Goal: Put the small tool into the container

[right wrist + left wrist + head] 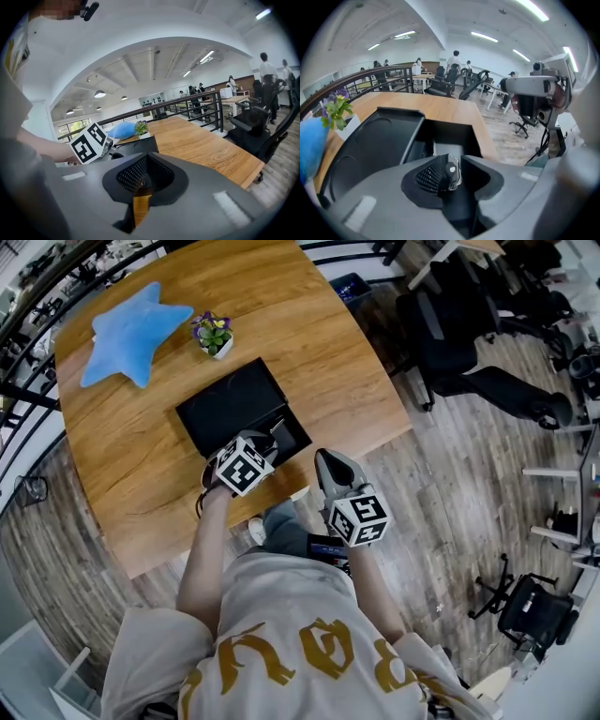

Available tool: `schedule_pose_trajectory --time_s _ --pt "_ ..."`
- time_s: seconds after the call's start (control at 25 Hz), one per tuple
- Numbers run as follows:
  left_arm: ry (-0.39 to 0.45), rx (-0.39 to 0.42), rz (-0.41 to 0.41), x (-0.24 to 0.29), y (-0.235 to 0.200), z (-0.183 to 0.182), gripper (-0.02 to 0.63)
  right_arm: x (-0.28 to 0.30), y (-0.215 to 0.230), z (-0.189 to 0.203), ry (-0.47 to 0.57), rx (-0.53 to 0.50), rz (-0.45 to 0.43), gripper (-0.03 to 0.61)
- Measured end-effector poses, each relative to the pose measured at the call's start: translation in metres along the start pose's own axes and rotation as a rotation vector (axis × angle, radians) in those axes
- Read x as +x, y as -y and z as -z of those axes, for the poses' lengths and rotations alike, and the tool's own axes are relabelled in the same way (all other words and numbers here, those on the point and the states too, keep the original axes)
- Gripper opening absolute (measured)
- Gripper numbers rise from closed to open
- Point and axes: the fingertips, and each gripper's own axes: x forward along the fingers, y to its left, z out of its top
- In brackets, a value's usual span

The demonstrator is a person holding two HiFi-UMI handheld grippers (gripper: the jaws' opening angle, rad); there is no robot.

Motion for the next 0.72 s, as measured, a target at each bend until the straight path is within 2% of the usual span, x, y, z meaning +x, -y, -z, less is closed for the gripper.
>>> schedule_pose_trajectory --time_s 0.2,0.4,0.56,0.72 --pt "0.127 -0.129 0.014 -0.025 0.001 -0.020 0.115 -0.011 -0.003 -0.015 0.026 -0.029 0.002 0.023" --pt "0.298 -0.224 0.060 -0.058 0.016 -0.035 0.115 -0.019 -0.011 -0.021 0.042 -0.072 0.012 0.023" --pt "0.412 -0.245 -0.016 -0.101 0.017 -0.040 0.091 -0.019 -0.023 -0.026 0.068 -0.064 0.020 0.023" --pt "0.490 -0.253 -0.113 -0.140 0.020 -0.039 0.074 -0.022 -0.046 -0.034 0.101 -0.091 -0.005 0.023"
